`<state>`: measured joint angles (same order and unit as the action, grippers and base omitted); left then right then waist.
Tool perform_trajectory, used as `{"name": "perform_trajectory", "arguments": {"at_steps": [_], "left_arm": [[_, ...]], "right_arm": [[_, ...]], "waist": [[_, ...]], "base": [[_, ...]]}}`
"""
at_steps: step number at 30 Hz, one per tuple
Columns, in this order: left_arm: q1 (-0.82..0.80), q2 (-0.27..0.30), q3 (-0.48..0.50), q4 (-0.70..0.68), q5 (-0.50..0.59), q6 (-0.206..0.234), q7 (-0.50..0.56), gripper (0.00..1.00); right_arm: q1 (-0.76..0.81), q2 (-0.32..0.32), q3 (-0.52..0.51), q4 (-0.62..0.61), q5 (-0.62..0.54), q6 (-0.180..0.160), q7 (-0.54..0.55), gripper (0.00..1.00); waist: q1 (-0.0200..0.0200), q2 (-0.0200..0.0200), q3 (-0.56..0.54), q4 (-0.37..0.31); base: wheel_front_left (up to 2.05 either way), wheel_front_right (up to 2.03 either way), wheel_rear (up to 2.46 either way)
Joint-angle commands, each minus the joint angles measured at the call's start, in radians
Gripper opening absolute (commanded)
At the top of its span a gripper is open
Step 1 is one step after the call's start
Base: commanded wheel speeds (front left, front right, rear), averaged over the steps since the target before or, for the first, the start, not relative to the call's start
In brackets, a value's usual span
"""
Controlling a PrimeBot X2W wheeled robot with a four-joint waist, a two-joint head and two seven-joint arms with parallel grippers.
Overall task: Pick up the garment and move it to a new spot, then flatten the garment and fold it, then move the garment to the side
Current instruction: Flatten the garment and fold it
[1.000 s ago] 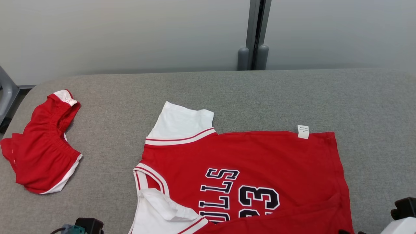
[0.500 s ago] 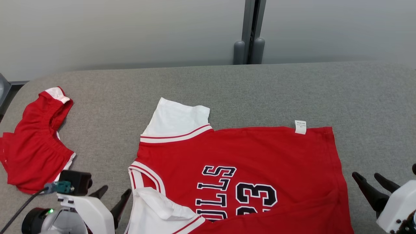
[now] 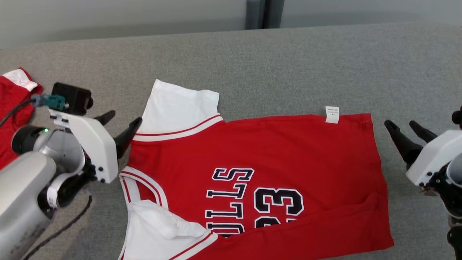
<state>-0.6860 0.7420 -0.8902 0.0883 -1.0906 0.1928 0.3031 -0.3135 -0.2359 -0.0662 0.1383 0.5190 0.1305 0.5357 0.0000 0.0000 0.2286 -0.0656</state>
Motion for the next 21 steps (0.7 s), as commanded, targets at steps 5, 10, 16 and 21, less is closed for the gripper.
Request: {"name": "perform_trajectory", "arguments": {"at_steps": [5, 10, 16, 21], "left_arm": [[-0.161, -0.039, 0.003, 0.129, 0.010, -0.077, 0.075, 1.00], [-0.318, -0.080, -0.018, 0.287, 0.025, -0.176, 0.164, 1.00], [-0.430, -0.110, -0.033, 0.406, 0.015, -0.268, 0.244, 1.00], [-0.497, -0.132, -0.039, 0.472, -0.001, -0.300, 0.288, 1.00]], "right_arm": [[-0.130, -0.010, 0.027, 0.103, 0.023, 0.001, -0.002, 1.00], [-0.252, -0.018, 0.076, 0.211, 0.056, 0.000, -0.002, 1.00], [-0.336, -0.023, 0.142, 0.279, 0.100, 0.001, 0.013, 1.00], [-0.373, -0.009, 0.203, 0.315, 0.137, 0.000, 0.033, 1.00]], "waist": [[0.0000, 0.0000, 0.111, -0.026], [0.0000, 0.0000, 0.197, -0.041], [0.0000, 0.0000, 0.265, -0.060], [0.0000, 0.0000, 0.304, -0.079]], "base": [[0.00, 0.00, 0.00], [0.00, 0.00, 0.00], [0.00, 0.00, 0.00], [0.00, 0.00, 0.00]]}}
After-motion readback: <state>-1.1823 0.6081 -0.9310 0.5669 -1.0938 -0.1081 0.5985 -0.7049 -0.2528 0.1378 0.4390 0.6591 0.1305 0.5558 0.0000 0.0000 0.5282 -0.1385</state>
